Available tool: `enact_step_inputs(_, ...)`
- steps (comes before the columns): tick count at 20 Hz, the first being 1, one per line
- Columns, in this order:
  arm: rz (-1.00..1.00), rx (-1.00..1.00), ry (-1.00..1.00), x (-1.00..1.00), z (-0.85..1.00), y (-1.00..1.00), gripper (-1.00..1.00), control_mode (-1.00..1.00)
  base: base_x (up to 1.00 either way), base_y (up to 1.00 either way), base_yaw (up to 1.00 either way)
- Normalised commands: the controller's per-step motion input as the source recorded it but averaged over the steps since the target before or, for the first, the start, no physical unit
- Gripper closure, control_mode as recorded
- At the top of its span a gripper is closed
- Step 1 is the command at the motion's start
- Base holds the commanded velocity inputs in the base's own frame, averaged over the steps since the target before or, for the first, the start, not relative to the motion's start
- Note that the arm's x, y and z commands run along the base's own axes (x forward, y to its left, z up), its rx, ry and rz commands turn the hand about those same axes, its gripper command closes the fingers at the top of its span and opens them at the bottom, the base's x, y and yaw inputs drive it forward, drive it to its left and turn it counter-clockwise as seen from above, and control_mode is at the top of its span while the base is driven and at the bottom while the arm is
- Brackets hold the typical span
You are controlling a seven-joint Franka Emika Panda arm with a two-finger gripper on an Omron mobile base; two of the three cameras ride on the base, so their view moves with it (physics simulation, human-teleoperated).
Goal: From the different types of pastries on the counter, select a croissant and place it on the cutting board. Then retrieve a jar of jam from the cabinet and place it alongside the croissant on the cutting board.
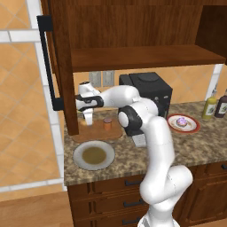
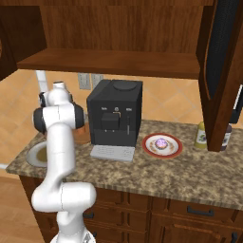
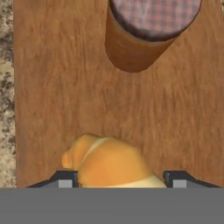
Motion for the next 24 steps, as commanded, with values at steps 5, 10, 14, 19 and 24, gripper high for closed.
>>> enact_step_inputs(5, 0.00, 0.00, 0.00, -0.56, 0.00, 0.00, 1.00, -1.00, 0.00, 0.00, 0.00)
enact_step_inputs(10, 0.00, 0.00, -0.06, -0.56, -0.04, -0.02, 1.00, -1.00, 0.00, 0.00, 0.00)
enact_step_inputs(14, 0.00, 0.00, -0.14, 0.00, -0.43, -0.14, 1.00, -1.00, 0.00, 0.00, 0.00)
enact_step_inputs(19, 0.00, 0.00, -0.01, 0.00, 0.00, 0.02, -1.00, -1.00, 0.00, 0.00, 0.00)
enact_step_inputs(24, -0.02, 0.00, -0.07, 0.00, 0.00, 0.02, -1.00, -1.00, 0.00, 0.00, 0.00)
